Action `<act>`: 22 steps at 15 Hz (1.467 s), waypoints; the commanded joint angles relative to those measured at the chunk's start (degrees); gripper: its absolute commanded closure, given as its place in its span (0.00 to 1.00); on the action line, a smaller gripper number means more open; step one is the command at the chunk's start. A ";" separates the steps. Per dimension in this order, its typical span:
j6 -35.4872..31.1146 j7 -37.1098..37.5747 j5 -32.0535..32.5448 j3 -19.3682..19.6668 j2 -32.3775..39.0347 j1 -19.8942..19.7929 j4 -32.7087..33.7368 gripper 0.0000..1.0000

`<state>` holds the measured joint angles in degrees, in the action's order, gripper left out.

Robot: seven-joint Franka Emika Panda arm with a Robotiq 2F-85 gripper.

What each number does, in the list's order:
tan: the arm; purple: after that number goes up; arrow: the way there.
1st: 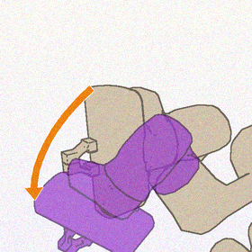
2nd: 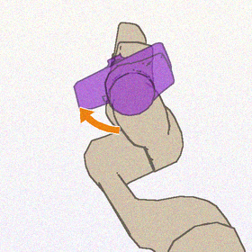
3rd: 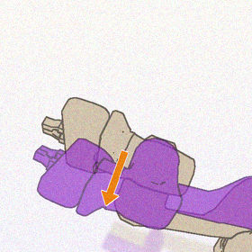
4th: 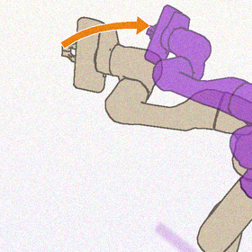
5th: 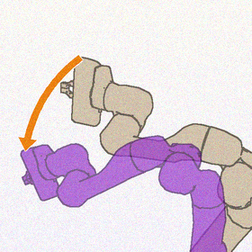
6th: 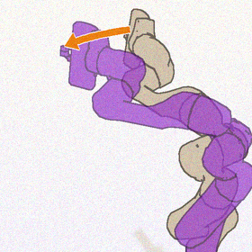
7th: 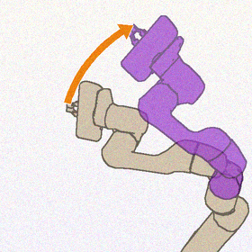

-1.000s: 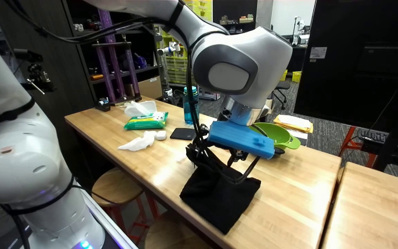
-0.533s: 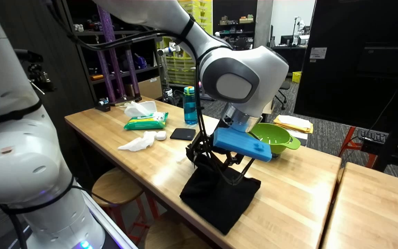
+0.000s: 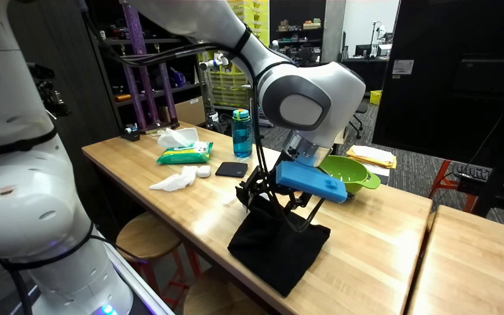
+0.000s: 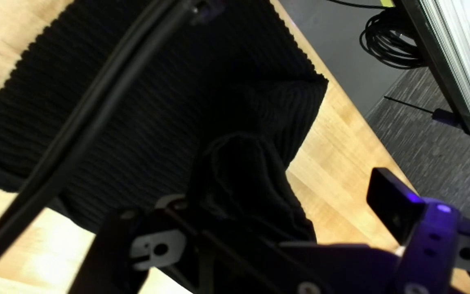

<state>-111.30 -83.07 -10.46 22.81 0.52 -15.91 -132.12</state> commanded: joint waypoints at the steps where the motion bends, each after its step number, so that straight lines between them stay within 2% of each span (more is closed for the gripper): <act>1: 1.84 -0.12 1.05 -1.64 -0.48 -1.16 1.47 0.00; 7: 2.51 -1.12 1.29 -1.72 0.04 -1.64 3.14 0.00; 22: 2.19 -2.48 0.42 -2.32 3.88 -3.30 2.48 0.00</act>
<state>-109.41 -85.08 -10.02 21.60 4.13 -18.03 -129.74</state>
